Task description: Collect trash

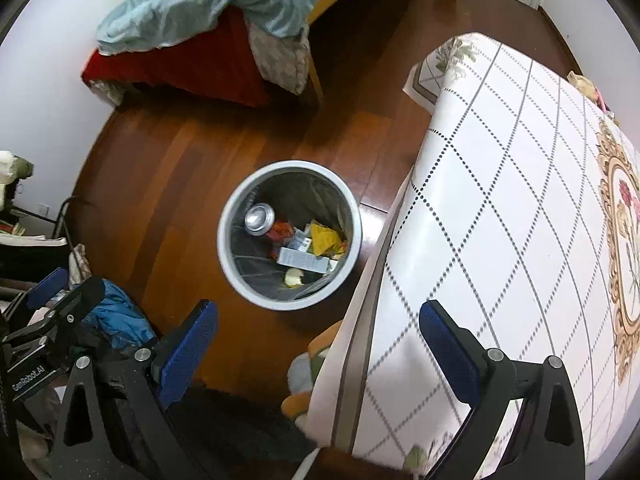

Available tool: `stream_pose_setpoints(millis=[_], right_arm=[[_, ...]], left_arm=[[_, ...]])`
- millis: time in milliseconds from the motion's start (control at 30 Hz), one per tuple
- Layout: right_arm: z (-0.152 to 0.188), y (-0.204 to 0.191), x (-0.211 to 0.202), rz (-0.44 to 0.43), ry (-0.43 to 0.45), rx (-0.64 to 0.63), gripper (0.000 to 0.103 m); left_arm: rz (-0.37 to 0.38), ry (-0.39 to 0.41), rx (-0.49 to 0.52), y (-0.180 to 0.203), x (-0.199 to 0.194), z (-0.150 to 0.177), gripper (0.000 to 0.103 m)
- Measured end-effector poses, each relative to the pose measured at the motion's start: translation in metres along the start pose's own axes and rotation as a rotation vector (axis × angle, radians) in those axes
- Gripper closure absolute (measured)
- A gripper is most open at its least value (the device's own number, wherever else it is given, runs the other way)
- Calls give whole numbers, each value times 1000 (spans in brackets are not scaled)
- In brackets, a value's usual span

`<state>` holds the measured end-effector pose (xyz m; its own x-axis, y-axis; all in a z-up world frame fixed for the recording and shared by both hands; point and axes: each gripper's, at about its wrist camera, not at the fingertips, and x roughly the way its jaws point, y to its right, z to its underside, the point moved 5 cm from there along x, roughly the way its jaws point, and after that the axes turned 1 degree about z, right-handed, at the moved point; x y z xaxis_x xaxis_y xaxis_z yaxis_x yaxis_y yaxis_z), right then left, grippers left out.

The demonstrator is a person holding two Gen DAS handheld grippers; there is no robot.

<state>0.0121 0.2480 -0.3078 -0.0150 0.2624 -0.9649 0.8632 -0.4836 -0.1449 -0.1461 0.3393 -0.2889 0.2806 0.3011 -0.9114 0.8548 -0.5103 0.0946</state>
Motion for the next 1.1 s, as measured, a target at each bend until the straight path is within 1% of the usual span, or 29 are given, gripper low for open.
stream_pose_setpoints(millis=[133, 233, 433, 633, 867, 1100], right_arm=[[13, -8, -33, -35, 43, 0, 2], [21, -16, -65, -62, 85, -14, 2], [34, -30, -133, -113, 161, -53, 2], [46, -42, -193, -167, 209, -98, 2], [61, -49, -243, -207, 249, -128, 2], [71, -55, -267, -252, 253, -147, 1]], left_arm=[[16, 26, 16, 4, -33, 7, 6], [21, 60, 40, 8, -61, 10, 6], [72, 126, 33, 15, -114, 14, 6], [115, 178, 21, 17, -161, 14, 6], [144, 226, 30, 23, -204, 17, 6], [167, 261, 35, 26, -230, 22, 6]])
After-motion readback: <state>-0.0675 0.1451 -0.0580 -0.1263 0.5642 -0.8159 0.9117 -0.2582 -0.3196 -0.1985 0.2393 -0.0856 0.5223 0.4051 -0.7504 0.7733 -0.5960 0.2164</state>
